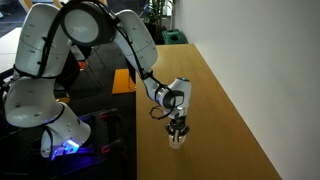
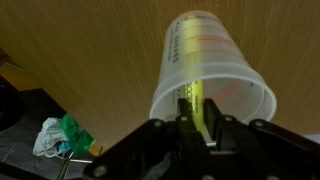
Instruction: Pick the marker from the cup and put it on the table
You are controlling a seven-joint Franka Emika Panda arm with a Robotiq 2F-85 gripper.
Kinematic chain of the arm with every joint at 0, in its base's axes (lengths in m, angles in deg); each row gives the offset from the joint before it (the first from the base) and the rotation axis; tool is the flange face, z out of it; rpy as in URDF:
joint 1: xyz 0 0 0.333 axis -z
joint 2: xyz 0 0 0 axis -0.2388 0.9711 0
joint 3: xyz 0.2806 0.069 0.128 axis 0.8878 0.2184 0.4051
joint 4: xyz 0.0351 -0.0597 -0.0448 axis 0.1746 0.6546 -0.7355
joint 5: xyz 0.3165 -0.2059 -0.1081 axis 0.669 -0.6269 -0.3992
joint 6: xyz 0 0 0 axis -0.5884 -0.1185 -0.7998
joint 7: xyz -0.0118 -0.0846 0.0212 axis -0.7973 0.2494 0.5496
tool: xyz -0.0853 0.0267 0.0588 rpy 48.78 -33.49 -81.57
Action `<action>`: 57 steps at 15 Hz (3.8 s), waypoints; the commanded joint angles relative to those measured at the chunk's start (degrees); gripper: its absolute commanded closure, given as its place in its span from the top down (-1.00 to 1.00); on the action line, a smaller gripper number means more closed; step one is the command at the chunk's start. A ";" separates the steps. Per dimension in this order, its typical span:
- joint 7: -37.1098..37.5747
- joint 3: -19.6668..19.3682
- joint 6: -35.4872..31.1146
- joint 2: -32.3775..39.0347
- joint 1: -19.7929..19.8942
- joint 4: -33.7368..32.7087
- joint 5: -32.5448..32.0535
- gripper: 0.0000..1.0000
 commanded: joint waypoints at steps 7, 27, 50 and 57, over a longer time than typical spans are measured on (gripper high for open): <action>8.00 -4.34 2.04 -10.12 -5.60 7.49 -4.18 -0.90; 18.79 6.10 -2.10 -25.12 3.49 7.97 -29.33 -0.90; -66.58 30.02 -5.56 0.17 26.84 -21.62 25.75 -0.90; -74.92 21.65 3.54 8.13 19.17 -32.11 35.95 -0.90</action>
